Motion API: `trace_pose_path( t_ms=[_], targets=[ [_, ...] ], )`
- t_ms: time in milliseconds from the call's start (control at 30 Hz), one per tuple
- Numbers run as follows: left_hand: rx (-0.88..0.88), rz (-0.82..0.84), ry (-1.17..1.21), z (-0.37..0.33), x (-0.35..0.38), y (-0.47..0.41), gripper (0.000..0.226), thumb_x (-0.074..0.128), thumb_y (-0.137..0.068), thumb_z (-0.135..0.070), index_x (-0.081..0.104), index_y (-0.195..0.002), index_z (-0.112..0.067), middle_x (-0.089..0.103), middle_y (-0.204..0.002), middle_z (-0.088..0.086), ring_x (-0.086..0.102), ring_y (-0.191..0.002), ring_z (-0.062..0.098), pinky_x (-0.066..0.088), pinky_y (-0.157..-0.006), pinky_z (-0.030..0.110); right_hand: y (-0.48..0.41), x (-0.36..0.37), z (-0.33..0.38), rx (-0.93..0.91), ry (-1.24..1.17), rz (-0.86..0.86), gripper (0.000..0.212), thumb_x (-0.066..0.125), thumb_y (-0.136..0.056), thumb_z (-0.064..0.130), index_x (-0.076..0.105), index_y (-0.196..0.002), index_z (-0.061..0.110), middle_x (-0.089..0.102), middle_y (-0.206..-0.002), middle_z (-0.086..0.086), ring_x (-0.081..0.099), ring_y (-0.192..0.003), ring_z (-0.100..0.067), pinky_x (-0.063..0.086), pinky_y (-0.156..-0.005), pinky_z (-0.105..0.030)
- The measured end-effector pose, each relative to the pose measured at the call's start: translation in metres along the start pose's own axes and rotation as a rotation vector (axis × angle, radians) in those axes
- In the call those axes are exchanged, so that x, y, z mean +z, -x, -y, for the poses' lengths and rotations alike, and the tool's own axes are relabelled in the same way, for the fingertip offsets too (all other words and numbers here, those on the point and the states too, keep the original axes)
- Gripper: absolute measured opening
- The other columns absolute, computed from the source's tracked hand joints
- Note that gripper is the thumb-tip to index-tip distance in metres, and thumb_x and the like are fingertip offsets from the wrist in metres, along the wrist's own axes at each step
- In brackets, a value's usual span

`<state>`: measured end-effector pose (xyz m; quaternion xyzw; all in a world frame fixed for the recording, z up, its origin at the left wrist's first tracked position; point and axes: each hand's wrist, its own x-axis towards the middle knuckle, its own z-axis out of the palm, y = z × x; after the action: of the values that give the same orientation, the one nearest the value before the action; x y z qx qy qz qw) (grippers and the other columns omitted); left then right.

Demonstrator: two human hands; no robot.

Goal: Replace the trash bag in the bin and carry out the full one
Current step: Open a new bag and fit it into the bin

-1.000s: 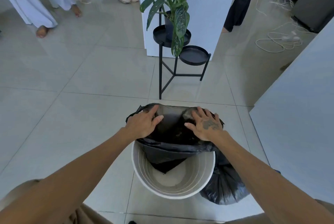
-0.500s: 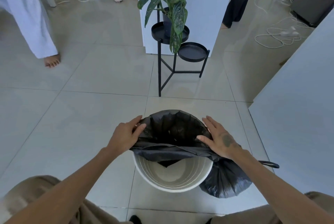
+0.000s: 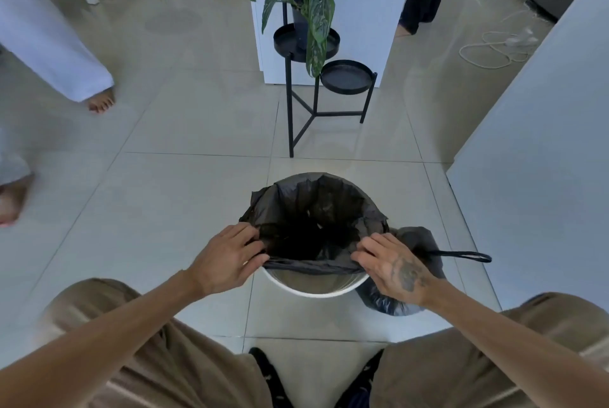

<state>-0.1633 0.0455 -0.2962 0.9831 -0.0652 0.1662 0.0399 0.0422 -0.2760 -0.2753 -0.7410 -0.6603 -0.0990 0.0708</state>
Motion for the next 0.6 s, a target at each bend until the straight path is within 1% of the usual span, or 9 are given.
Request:
trace_pose_path(
  t_ms=[33,100,167,233,300,400,500,600],
  targets=[
    [0.002,0.007,0.007,-0.001,-0.003,0.003,0.037,0.048,-0.102,-0.043,0.071,-0.096,-0.015,0.062,-0.098,0.004,0.058,-0.093,0.024,0.047,-0.080,0.032,0.004,0.001,0.002,-0.004,-0.014,-0.016,0.016,0.061,-0.092,0.019,0.069,-0.104,0.014,0.063,-0.099,-0.005,0.059,-0.087,-0.024,0.051,-0.074,-0.037],
    [-0.016,0.006,0.006,-0.003,-0.007,0.009,0.041,0.055,-0.097,-0.051,0.071,-0.094,-0.013,0.062,-0.099,0.005,0.057,-0.096,0.024,0.048,-0.084,0.034,0.012,0.004,0.005,0.010,-0.042,-0.037,0.024,0.054,-0.099,0.034,0.069,-0.103,0.015,0.061,-0.103,-0.004,0.058,-0.091,-0.023,0.050,-0.079,-0.037],
    [-0.042,0.000,-0.030,-0.007,-0.010,0.016,0.049,0.060,-0.091,-0.060,0.070,-0.094,-0.013,0.062,-0.104,0.007,0.056,-0.103,0.025,0.048,-0.091,0.037,0.019,0.007,0.005,0.022,-0.038,-0.035,0.037,0.055,-0.097,0.049,0.067,-0.105,0.016,0.060,-0.107,-0.005,0.057,-0.097,-0.022,0.049,-0.084,-0.037],
    [-0.055,-0.006,-0.056,-0.011,-0.011,0.018,0.055,0.060,-0.088,-0.066,0.070,-0.093,-0.012,0.062,-0.105,0.007,0.056,-0.103,0.025,0.048,-0.091,0.038,0.021,0.011,0.003,0.025,-0.013,-0.024,0.045,0.056,-0.093,0.059,0.066,-0.104,0.017,0.060,-0.109,-0.004,0.057,-0.101,-0.023,0.048,-0.089,-0.038],
    [-0.043,-0.017,-0.076,-0.016,-0.011,0.017,0.058,0.060,-0.086,-0.069,0.069,-0.090,-0.012,0.061,-0.098,0.006,0.055,-0.093,0.023,0.049,-0.082,0.036,0.021,0.014,0.002,0.025,0.012,-0.028,0.044,0.057,-0.091,0.061,0.064,-0.099,0.018,0.060,-0.106,-0.003,0.057,-0.099,-0.024,0.047,-0.092,-0.039],
    [-0.035,-0.026,-0.108,-0.026,-0.011,0.016,0.058,0.056,-0.086,-0.071,0.064,-0.082,-0.013,0.058,-0.083,0.002,0.053,-0.075,0.020,0.049,-0.066,0.032,0.020,0.016,0.004,0.038,0.049,-0.069,0.037,0.055,-0.094,0.056,0.059,-0.091,0.019,0.059,-0.094,0.000,0.055,-0.089,-0.023,0.046,-0.092,-0.038],
    [-0.044,-0.060,-0.132,-0.032,-0.008,0.017,0.058,0.053,-0.087,-0.069,0.064,-0.076,-0.014,0.059,-0.077,0.002,0.054,-0.068,0.020,0.048,-0.060,0.030,0.023,0.017,0.006,0.069,0.126,-0.083,0.035,0.054,-0.095,0.054,0.059,-0.085,0.021,0.061,-0.084,0.003,0.056,-0.081,-0.023,0.046,-0.093,-0.041],
    [-0.061,-0.058,-0.150,-0.039,-0.004,0.019,0.058,0.046,-0.092,-0.064,0.067,-0.070,-0.015,0.059,-0.075,0.001,0.054,-0.067,0.019,0.047,-0.058,0.029,0.023,0.014,0.009,0.109,0.200,-0.045,0.036,0.054,-0.095,0.053,0.064,-0.078,0.023,0.064,-0.077,0.006,0.059,-0.078,-0.024,0.048,-0.093,-0.043]
  ],
)
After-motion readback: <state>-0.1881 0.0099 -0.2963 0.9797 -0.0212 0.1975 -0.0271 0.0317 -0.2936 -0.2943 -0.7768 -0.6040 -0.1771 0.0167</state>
